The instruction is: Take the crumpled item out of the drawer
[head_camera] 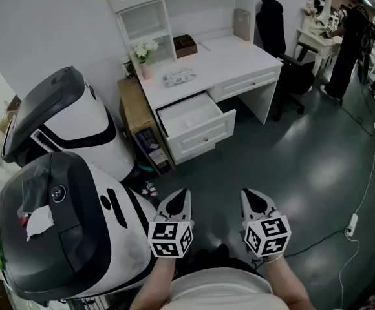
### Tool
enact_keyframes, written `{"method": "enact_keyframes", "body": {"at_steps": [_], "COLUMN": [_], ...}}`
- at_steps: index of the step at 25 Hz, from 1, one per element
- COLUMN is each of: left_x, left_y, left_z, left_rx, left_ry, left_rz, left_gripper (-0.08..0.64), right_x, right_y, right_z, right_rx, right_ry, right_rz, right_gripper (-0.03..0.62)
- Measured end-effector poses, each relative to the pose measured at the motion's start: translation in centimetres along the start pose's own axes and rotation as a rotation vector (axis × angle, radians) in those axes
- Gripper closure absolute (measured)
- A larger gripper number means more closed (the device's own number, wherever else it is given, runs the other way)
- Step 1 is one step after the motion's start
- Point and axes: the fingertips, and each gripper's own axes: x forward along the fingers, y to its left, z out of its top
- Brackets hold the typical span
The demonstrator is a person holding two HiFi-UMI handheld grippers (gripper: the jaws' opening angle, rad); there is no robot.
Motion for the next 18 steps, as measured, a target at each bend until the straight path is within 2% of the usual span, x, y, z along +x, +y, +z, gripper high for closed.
{"method": "enact_keyframes", "body": {"at_steps": [18], "left_x": [2.2], "left_y": [-0.9], "left_z": [1.1], "left_rx": [0.015], "left_ry": [-0.026], "left_rz": [0.011], "left_gripper": [0.569], "right_x": [1.3], "right_y": [-3.0], "right_z": [1.2], "right_rx": [0.027], "right_ry": [-0.038], "right_rz": [-0.003], "right_gripper": [0.591]}}
